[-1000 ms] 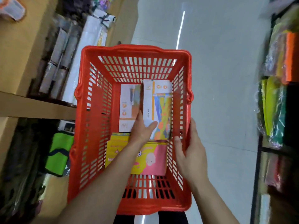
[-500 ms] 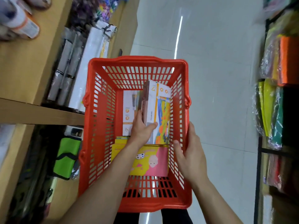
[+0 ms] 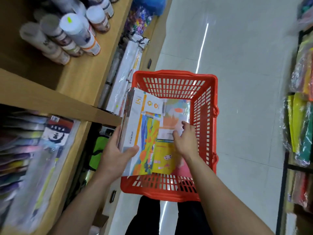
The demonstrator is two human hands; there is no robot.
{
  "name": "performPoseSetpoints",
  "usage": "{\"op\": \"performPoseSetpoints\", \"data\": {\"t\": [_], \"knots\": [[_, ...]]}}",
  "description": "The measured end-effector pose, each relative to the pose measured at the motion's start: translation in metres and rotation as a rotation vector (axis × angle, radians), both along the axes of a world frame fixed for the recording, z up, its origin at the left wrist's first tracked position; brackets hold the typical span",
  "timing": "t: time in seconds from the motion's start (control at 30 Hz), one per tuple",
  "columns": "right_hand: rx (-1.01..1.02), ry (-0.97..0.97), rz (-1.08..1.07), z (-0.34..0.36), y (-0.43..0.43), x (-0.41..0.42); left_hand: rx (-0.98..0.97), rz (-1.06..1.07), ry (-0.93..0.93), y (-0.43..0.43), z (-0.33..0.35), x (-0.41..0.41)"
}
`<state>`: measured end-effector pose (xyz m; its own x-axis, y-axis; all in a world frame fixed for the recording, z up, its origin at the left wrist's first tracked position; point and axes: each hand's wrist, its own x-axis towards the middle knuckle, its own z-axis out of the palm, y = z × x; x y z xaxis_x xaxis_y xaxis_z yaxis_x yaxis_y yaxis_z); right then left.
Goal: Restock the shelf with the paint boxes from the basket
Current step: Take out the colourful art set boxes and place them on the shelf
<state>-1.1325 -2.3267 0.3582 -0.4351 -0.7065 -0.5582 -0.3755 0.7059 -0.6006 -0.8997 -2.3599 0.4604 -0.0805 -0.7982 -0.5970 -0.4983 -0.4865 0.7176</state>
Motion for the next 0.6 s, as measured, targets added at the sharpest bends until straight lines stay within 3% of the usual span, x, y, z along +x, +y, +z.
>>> {"op": "performPoseSetpoints", "data": {"t": [0.23, 0.4, 0.6], "knots": [[0.36, 0.004, -0.138, -0.107, -0.038, -0.018, -0.038, 0.078, -0.036, -0.008, -0.008, 0.035], [0.341, 0.158, -0.202, -0.138, -0.041, -0.001, -0.01, 0.129, 0.018, -0.012, -0.011, 0.04], [0.254, 0.112, -0.205, -0.135, -0.049, -0.007, 0.02, 0.149, 0.037, -0.013, -0.018, 0.038]]}}
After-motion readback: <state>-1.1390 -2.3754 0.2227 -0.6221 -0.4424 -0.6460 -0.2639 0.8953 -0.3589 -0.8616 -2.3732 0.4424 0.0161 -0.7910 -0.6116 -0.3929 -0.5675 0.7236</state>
